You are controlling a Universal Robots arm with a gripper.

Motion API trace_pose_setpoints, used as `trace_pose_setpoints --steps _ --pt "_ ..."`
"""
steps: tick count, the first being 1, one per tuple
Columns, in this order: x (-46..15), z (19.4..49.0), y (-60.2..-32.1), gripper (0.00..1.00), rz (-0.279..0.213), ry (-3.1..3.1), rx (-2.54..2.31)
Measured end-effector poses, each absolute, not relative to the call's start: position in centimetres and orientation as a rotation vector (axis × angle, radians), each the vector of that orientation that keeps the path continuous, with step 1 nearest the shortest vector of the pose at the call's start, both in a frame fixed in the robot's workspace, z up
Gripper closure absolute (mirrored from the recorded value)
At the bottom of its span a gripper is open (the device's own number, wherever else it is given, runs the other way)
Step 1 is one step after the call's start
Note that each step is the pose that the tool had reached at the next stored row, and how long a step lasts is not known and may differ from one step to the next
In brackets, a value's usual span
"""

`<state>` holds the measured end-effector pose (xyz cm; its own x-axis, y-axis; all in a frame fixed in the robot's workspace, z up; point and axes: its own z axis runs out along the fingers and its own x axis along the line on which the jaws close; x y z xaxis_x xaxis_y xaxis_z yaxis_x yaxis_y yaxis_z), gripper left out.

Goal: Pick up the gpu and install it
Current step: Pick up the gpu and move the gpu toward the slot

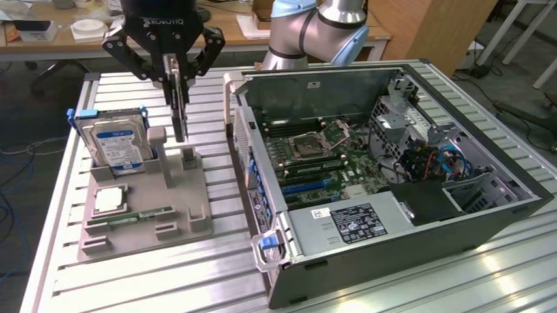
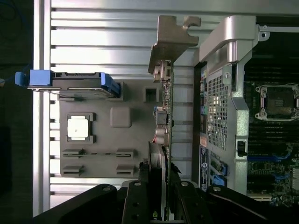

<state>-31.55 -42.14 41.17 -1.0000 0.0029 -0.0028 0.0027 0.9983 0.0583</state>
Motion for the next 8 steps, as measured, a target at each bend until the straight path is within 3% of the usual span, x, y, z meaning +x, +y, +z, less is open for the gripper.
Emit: trace_pose_setpoints --steps 8 --pt "-31.41 41.19 -42.15 0.74 0.091 3.138 0.004"
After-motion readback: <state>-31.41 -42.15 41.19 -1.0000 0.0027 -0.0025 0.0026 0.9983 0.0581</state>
